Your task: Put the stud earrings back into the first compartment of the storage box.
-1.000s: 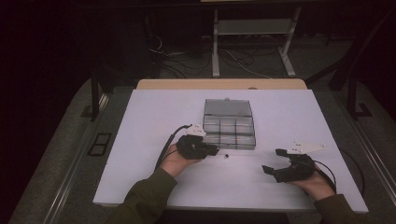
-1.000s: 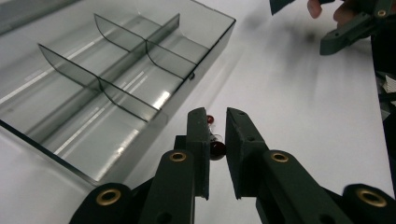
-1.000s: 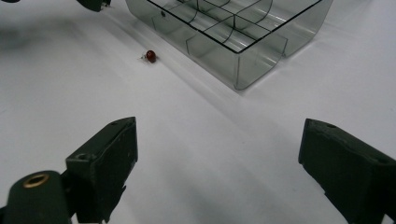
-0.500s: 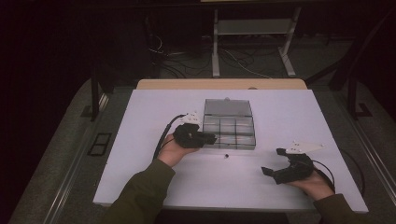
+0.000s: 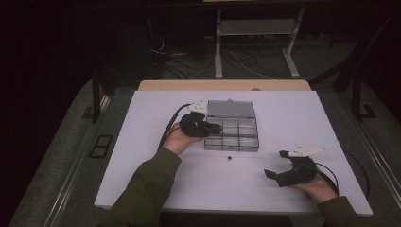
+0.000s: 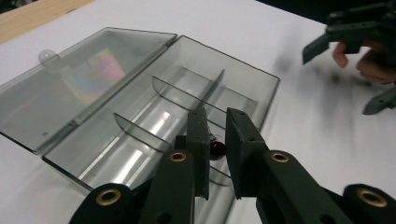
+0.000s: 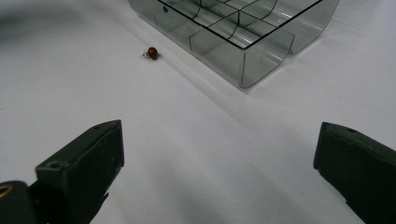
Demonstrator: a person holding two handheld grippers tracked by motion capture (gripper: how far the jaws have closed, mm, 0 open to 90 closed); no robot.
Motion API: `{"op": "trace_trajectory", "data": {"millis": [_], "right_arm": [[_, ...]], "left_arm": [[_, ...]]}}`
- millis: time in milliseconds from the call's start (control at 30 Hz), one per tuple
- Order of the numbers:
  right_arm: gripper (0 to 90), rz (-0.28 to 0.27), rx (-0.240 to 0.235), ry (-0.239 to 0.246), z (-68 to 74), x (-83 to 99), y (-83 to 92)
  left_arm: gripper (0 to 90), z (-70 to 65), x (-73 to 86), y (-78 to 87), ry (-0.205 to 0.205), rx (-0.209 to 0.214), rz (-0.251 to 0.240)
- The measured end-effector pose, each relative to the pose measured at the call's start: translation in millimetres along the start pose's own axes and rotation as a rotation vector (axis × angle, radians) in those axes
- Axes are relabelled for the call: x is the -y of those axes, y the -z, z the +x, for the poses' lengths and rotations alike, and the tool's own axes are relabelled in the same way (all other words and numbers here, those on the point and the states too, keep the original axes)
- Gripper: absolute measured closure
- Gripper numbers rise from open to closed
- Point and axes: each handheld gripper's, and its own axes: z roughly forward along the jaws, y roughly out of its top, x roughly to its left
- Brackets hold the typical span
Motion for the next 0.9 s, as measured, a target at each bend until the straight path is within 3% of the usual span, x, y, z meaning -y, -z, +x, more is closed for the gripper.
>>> {"op": "trace_trajectory", "data": {"millis": [100, 267, 900], "right_arm": [[1.3, -0.002, 0.0, -0.001, -0.1, -0.1, -0.1], [1.3, 0.002, -0.001, 0.004, 0.0, 0.1, -0.9], [1.3, 0.007, -0.005, 0.015, 0.1, 0.7, -1.6]], "left_arm": [[79.2, 7.7, -3.1, -3.3, -0.002, -0.011, 0.014], [79.2, 19.0, -5.6, -8.9, 0.014, -0.026, -0.004], [78.8, 41.5, 10.8, -28.4, 0.054, -0.095, 0.055]]}}
